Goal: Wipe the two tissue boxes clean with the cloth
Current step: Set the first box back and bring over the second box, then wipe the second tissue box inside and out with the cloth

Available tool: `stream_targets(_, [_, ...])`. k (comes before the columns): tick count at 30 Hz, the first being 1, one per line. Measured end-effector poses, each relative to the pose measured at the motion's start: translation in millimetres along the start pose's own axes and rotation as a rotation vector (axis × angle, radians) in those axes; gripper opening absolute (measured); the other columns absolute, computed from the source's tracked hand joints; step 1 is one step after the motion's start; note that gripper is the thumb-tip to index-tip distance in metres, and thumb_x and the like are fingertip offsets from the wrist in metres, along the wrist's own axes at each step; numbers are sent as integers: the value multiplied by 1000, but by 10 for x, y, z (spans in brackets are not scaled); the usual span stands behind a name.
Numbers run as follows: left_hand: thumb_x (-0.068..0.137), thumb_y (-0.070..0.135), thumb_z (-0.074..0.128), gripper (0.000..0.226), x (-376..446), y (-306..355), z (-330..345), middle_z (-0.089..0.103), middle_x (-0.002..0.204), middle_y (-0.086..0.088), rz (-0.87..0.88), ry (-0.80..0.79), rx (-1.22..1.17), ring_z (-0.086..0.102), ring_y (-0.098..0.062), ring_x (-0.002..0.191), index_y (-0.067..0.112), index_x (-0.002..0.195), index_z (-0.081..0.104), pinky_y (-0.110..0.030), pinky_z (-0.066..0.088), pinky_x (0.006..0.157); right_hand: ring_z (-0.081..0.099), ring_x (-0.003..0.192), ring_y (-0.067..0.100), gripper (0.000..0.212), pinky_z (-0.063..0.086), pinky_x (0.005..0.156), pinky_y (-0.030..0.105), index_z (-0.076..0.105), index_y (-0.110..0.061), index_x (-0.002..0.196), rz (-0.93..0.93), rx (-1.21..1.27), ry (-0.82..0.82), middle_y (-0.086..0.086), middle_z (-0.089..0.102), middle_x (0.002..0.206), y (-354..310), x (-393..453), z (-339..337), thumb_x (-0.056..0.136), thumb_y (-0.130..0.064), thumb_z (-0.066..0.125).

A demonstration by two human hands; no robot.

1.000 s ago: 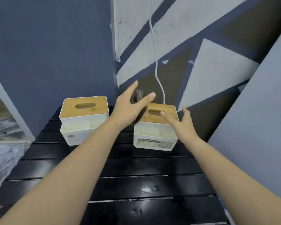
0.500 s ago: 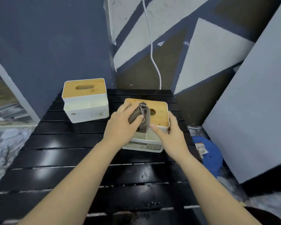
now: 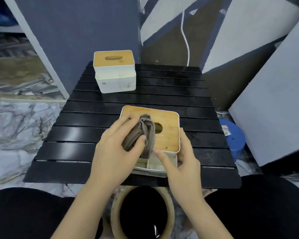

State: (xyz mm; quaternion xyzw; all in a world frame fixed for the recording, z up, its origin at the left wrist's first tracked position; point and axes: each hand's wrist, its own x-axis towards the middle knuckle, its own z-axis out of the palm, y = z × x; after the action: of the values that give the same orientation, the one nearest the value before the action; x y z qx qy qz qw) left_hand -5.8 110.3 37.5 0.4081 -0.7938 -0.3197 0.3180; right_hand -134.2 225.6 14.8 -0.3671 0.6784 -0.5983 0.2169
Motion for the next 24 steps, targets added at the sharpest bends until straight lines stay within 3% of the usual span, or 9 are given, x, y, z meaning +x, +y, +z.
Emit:
stream_targets(4, [91,49,69,69,-91,-37,-42,31,161,25,-31,-18,-96,26,4,148,49,152,36,-39,33,121,61,121,-5,65,53,99,23,45,-45,143,12,-10,-62,-31,63,129,37,-86,-48,89,-30,78])
stream_targets(6, [85,55,71,82,-110,-25,-116,25,162,26,-120,20,-151,22,4,149,51,154,27,-39,30,121,55,131,-2,87,50,109,31,39,-41,150,68,10,-119,-26,57,141,94,-47,-143,76,-52,84])
stream_targets(8, [80,57,72,75,-133,-33,-209,36,156,24,-163,56,-114,31,-1,146,45,148,41,-44,35,119,39,144,-3,120,39,120,36,27,-40,157,122,-30,-164,-26,40,155,144,56,-263,57,-78,83])
stream_targets(10, [84,50,72,52,-141,-68,-268,55,142,19,-120,69,-12,43,-8,140,35,132,63,-46,42,113,25,150,-7,138,28,123,30,17,-42,160,137,-88,-237,-28,25,162,169,215,-376,45,-86,81])
stream_targets(14, [99,24,62,18,-71,-54,-300,74,101,13,47,150,132,67,-14,107,20,109,77,-38,53,94,12,155,-3,151,17,123,30,4,-47,161,110,-181,-419,-29,11,167,201,543,-472,40,-81,88])
stream_targets(16, [102,25,57,22,63,13,-391,69,79,17,30,178,73,62,-4,78,20,91,76,-23,50,75,12,155,-4,155,16,123,29,1,-48,160,84,-193,-480,-31,11,167,226,643,-460,38,-77,91])
stream_targets(18, [104,29,54,37,261,84,-524,56,60,8,-25,127,15,47,-8,60,21,69,64,-27,38,61,16,152,-9,153,19,125,30,3,-46,161,57,-160,-507,-36,18,162,252,679,-449,41,-69,95])
stream_targets(21, [104,35,52,45,566,138,-683,49,60,-9,-87,18,89,38,-10,59,6,71,64,-32,31,59,29,147,-11,137,26,127,36,17,-41,160,13,-95,-490,-37,35,154,293,666,-427,51,-52,99])
stream_targets(24, [103,41,52,37,699,169,-672,64,71,5,-138,-26,98,54,-11,68,15,84,70,-27,42,65,34,147,-5,130,30,126,43,22,-41,157,0,-73,-472,-31,40,154,290,654,-407,53,-47,100])
